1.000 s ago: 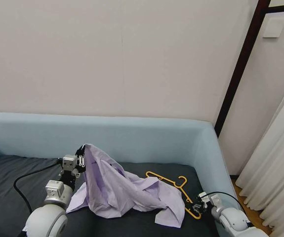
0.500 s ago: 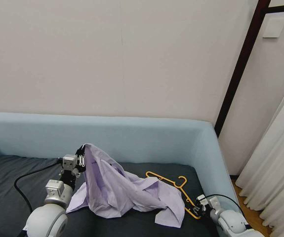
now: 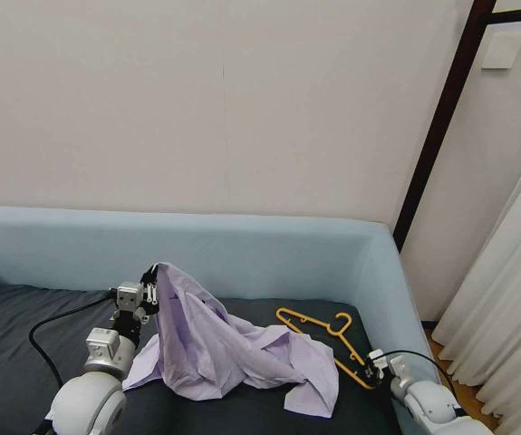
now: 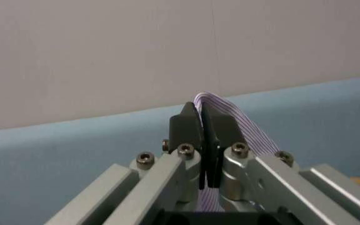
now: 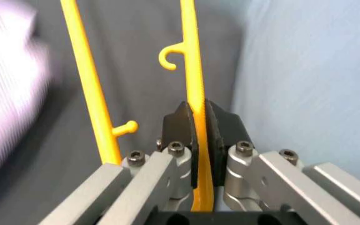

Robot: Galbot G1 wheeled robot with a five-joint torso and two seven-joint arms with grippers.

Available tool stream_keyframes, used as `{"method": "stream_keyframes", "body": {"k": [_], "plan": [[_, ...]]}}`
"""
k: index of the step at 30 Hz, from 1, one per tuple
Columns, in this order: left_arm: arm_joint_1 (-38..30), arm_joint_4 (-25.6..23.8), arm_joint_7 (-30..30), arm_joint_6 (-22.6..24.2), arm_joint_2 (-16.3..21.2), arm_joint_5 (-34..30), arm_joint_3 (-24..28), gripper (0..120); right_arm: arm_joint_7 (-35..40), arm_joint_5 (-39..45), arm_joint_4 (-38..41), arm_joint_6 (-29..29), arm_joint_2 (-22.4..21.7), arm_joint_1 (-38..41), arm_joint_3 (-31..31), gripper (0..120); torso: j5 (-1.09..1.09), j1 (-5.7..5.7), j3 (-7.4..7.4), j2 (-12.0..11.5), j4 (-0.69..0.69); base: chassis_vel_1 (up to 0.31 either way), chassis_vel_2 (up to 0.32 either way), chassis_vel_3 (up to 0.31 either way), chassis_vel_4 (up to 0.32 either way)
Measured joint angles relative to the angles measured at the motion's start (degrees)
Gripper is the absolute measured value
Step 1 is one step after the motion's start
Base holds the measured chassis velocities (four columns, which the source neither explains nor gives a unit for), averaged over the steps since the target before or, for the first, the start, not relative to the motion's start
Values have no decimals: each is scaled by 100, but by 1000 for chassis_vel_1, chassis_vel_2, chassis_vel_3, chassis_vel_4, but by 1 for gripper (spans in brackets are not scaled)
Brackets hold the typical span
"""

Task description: Pick up the clothes from the sofa and hang them on the clothes hanger.

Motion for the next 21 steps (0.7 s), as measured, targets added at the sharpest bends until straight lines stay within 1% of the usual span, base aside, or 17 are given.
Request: {"method": "stream_keyframes", "body": {"k": [4,5,7,9,10,11,12,13,15,16,17,18,19,20,21], "plan": [[-20,-45,15,0,95,-88,20,0,475,397,786,698,-339,-219,158,4,-2,0,0,0,-1,0,0,0,0],[-20,-45,15,0,95,-88,20,0,475,397,786,698,-339,-219,158,4,-2,0,0,0,-1,0,0,0,0],[-34,-73,28,-3,147,-145,28,0,643,467,1399,983,-581,-505,198,4,1,0,0,0,0,0,0,0,0],[-56,-88,29,-5,221,-245,40,0,686,369,2209,1439,-875,-974,295,4,-4,0,-1,0,-3,0,0,0,0],[-74,-89,31,-6,250,-275,42,0,666,226,2540,1636,-976,-1203,330,4,-3,0,-1,0,-2,0,0,0,0],[-91,-88,31,-8,272,-297,42,0,656,60,2767,1773,-1048,-1391,352,4,-2,0,-1,0,-2,0,0,0,0],[-91,-88,31,-8,272,-297,42,0,656,60,2767,1773,-1048,-1391,352,4,-2,0,-1,0,-2,0,0,0,0],[-108,-89,31,-12,288,-322,42,0,644,-286,3026,2013,-1122,-1659,358,4,-2,-1,-1,1,-2,0,0,0,0],[-117,-100,29,-13,294,-360,42,0,643,-1155,3236,2437,-1133,-1982,355,4,-2,-1,-1,0,-2,0,0,0,0],[-117,-100,29,-13,294,-360,42,0,643,-1155,3236,2437,-1133,-1982,355,4,-2,-1,-1,0,-2,0,0,0,0],[-118,-124,24,-14,285,-379,40,0,632,-1960,3274,2757,-1069,-2136,355,4,0,-1,-1,0,-2,0,0,0,0],[-115,-136,17,-14,264,-390,38,0,634,-2445,3281,2944,-1007,-2213,360,4,0,0,-1,0,-1,0,0,0,0],[-112,-144,14,-14,247,-396,38,0,638,-2742,3283,3060,-964,-2256,368,4,1,0,-1,0,-1,0,0,0,0],[-108,-161,9,-14,210,-403,38,0,712,-3227,3294,3203,-902,-2322,376,4,0,0,-1,0,1,0,0,0,0],[-105,-176,7,-13,187,-406,38,0,791,-3486,3315,3234,-870,-2369,376,4,-1,0,-1,0,1,0,0,0,0]]}}
